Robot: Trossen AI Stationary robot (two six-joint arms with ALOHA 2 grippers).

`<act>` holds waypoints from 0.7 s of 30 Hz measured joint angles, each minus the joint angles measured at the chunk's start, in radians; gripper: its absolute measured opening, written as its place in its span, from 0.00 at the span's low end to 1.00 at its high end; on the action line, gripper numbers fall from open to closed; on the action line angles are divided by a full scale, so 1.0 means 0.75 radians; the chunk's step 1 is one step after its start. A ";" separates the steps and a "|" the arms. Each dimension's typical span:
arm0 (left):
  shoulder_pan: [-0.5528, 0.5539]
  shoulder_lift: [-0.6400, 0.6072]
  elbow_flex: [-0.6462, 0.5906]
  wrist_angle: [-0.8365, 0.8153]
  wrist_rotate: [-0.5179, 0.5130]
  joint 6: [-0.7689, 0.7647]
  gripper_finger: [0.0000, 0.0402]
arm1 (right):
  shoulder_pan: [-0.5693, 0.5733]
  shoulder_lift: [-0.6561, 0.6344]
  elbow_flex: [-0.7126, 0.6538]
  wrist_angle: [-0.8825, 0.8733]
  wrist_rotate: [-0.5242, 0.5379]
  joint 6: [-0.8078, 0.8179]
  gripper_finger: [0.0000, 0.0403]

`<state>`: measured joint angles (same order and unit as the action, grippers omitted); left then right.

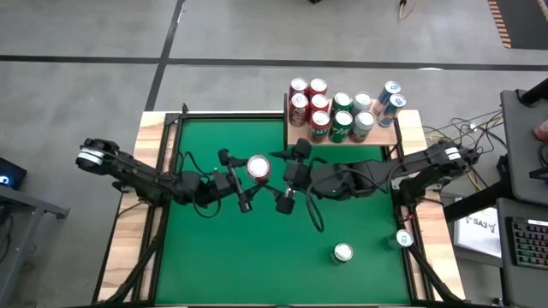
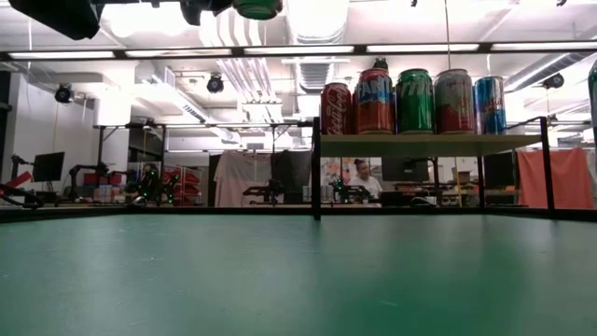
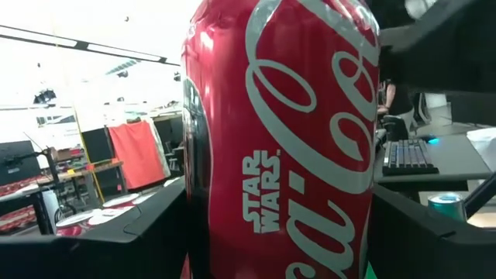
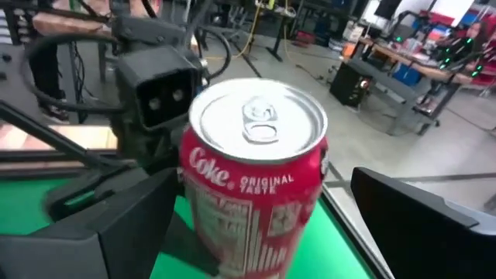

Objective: Place canned beverage on shelf
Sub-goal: Put the red-white soda can on the shelf aligned with the other red-white soda cans

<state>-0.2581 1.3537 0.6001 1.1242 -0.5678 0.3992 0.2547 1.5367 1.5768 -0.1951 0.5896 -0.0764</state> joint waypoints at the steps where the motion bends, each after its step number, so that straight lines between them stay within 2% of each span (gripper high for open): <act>1: 0.000 0.012 0.009 0.000 -0.008 0.000 0.71 | -0.010 0.005 0.000 -0.004 -0.015 0.005 0.93; 5: 0.000 0.052 0.040 -0.001 -0.071 0.004 0.71 | -0.033 0.034 -0.001 0.019 -0.053 0.007 0.93; 9: 0.000 0.086 0.058 -0.004 -0.073 0.014 0.71 | -0.040 0.060 -0.001 0.060 -0.052 -0.003 0.93; 12: -0.001 0.093 0.065 -0.009 -0.087 0.015 0.71 | -0.045 0.066 -0.001 0.073 -0.050 0.009 0.88; 16: 0.000 0.094 0.065 -0.007 -0.099 0.020 0.78 | -0.058 0.063 -0.001 0.070 -0.057 0.036 0.73; 21: 0.000 0.093 0.067 -0.002 -0.104 0.022 0.83 | -0.072 0.063 -0.001 0.059 -0.057 0.074 0.73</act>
<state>-0.2579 1.4235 0.6504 1.1227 -0.6454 0.4156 0.2010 1.5837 1.5761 -0.1511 0.5468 -0.0207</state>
